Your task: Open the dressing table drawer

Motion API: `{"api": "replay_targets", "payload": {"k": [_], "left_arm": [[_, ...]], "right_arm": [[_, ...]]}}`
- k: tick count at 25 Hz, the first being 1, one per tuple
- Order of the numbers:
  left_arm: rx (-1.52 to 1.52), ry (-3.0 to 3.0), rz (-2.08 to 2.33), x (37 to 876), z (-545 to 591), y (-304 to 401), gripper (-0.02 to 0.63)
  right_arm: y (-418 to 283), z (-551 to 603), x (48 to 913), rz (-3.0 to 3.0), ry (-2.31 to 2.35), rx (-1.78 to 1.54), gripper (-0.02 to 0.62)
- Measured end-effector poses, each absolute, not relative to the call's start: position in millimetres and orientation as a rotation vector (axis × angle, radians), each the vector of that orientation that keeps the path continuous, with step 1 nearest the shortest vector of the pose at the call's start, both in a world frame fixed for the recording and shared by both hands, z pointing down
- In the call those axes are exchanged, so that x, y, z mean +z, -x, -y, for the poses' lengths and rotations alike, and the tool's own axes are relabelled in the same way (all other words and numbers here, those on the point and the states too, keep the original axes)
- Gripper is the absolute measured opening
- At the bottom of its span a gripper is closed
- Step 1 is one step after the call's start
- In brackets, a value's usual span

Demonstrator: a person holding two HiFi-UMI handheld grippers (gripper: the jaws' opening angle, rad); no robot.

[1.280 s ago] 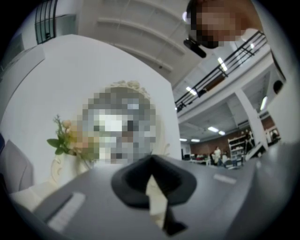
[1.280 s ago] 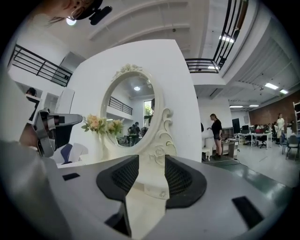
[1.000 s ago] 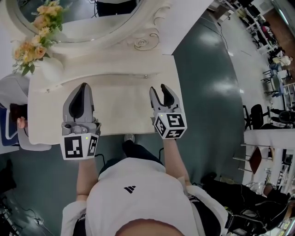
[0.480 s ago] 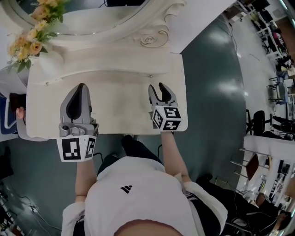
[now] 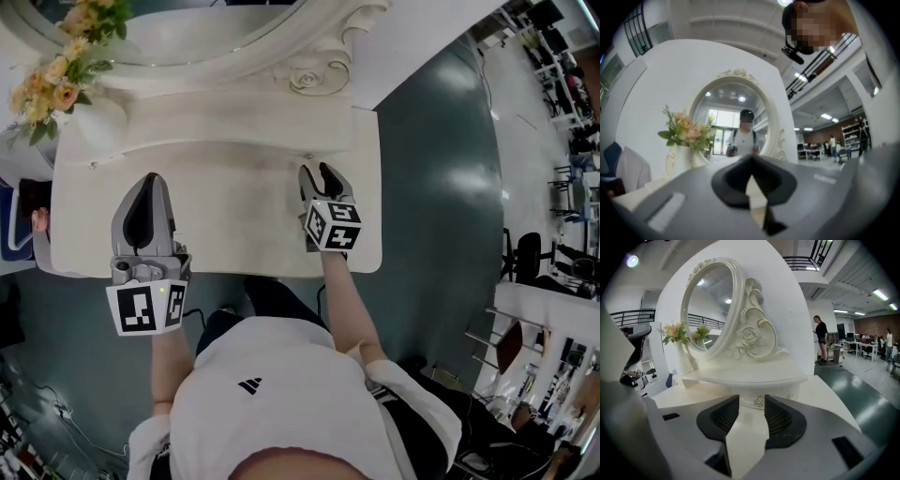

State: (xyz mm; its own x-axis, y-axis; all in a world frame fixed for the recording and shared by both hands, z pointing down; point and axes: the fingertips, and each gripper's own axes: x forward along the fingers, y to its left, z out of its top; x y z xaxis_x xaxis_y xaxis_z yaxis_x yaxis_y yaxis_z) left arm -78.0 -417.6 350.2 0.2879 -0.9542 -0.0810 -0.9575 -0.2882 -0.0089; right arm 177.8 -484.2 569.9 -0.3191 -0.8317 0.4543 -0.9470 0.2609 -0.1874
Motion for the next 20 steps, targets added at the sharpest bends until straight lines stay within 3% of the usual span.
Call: {"api": "replay_targets", "payload": {"k": [20], "left_arm": [[0.016,2.401,-1.947,356,407,95,0.008]], "right_arm": [[-175,517,608,2.206,-1.613,0.708,0.144]]}}
